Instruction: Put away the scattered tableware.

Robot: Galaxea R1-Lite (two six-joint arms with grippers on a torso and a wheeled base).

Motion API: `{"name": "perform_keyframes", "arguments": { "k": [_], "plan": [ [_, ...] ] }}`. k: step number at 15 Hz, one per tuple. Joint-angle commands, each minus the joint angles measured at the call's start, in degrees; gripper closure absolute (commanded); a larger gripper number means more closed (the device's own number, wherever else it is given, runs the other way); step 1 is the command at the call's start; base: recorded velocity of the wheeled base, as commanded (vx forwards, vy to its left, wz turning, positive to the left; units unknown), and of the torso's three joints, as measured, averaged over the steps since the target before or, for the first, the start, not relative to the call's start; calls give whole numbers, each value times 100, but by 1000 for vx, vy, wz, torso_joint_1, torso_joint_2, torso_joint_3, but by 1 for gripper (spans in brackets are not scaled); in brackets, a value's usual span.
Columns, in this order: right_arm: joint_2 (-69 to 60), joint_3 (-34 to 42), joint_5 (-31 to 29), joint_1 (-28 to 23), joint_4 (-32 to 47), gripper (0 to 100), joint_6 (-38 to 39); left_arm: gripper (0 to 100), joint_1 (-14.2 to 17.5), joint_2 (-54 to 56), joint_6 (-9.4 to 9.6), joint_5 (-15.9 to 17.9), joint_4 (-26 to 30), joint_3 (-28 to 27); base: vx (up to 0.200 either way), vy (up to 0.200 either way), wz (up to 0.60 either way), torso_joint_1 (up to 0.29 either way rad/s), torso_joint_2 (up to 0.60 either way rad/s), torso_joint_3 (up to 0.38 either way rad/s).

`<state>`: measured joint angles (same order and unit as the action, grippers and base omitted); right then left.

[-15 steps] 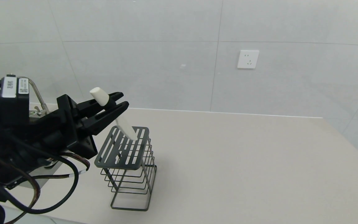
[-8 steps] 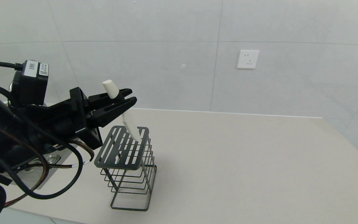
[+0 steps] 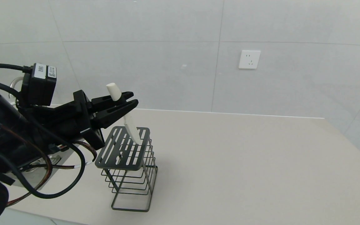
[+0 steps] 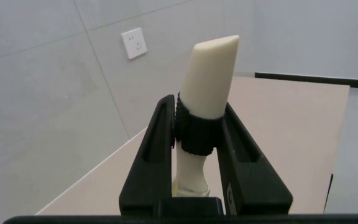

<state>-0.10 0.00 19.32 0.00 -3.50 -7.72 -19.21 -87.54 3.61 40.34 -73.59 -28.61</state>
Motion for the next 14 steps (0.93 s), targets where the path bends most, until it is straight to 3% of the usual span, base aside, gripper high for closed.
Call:
{"name": "perform_keyframes", "arguments": {
  "k": [1,14],
  "plan": [
    [10,0,1,0,-2,100,-2,100,14,-79,8,0,3,-4,0,0,0,0,0,0],
    [10,0,1,0,-2,100,7,100,76,-281,8,9,-50,-83,0,0,0,0,0,0]
  ]
}}
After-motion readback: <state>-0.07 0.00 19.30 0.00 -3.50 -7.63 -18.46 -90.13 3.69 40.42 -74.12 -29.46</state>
